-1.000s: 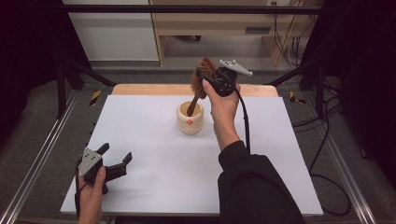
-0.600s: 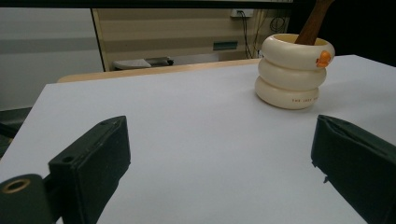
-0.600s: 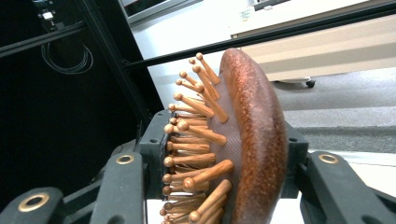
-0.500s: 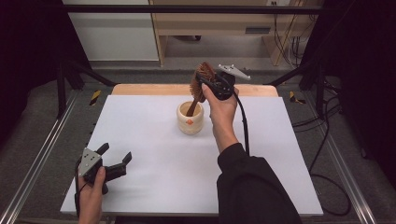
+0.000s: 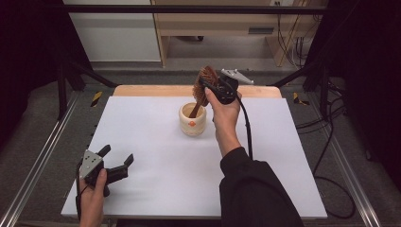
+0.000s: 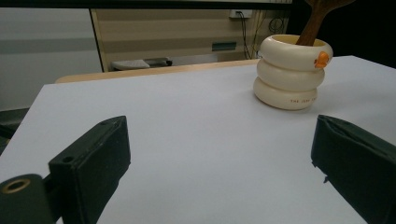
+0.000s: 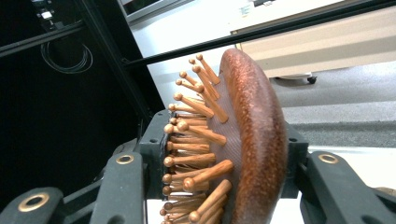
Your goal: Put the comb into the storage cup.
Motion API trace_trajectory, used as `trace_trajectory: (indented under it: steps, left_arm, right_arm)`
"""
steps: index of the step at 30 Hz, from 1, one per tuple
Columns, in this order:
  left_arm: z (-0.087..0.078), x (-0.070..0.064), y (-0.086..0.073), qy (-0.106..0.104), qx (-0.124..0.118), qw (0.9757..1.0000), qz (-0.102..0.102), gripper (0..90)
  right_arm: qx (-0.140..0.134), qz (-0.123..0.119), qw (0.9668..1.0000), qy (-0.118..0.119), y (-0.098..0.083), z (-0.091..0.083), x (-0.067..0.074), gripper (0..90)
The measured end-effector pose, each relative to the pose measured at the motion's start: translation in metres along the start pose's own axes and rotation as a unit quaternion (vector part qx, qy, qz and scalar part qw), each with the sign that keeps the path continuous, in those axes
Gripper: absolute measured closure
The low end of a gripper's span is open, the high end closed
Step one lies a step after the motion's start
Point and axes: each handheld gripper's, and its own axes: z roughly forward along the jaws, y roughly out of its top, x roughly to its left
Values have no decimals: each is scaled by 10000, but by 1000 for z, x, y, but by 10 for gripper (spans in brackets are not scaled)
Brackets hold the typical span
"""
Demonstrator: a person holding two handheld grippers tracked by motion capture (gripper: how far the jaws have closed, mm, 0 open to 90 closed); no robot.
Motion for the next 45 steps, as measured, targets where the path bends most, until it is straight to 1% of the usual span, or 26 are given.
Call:
trace_trajectory:
  steps: [5, 7, 9, 12, 14, 19, 24, 28, 35, 45]
  left_arm:
    - [0, -1, 0, 0, 2, 10000, 42, 46]
    - [0, -1, 0, -3, 8, 10000, 29, 46]
    - [0, 0, 1, 4, -2, 10000, 18, 46]
    - [-1, 0, 0, 10, -9, 10000, 1, 47]
    - [-2, 0, 1, 6, -45, 10000, -8, 47]
    - [-3, 1, 2, -24, -145, 9999, -39, 47]
    - [-4, 1, 3, -56, -289, 9995, -62, 47]
    - [-3, 2, 3, -62, -257, 9996, -78, 46]
    - [-4, 2, 3, -51, -268, 9996, -81, 46]
    - [-4, 2, 3, -27, -274, 9996, -67, 46]
  right_arm:
    - [13, 41, 10000, 3, -2, 0, -2, 508]
    - [20, 21, 10000, 14, -4, 0, -2, 508]
    - [41, -26, 10000, -22, -5, 1, -2, 508]
    - [25, 55, 10000, -23, -7, 2, -3, 507]
    - [2, 74, 10000, 24, -9, 2, -3, 507]
    - [-13, 136, 9999, 36, -10, 5, -2, 507]
    - [-8, 122, 9999, 41, -12, 6, -2, 507]
    - [-26, 125, 9999, 51, -12, 6, -2, 507]
    - [-12, 102, 9999, 55, -14, 9, -1, 506]
    - [-12, 212, 9998, 50, -20, 10, -3, 507]
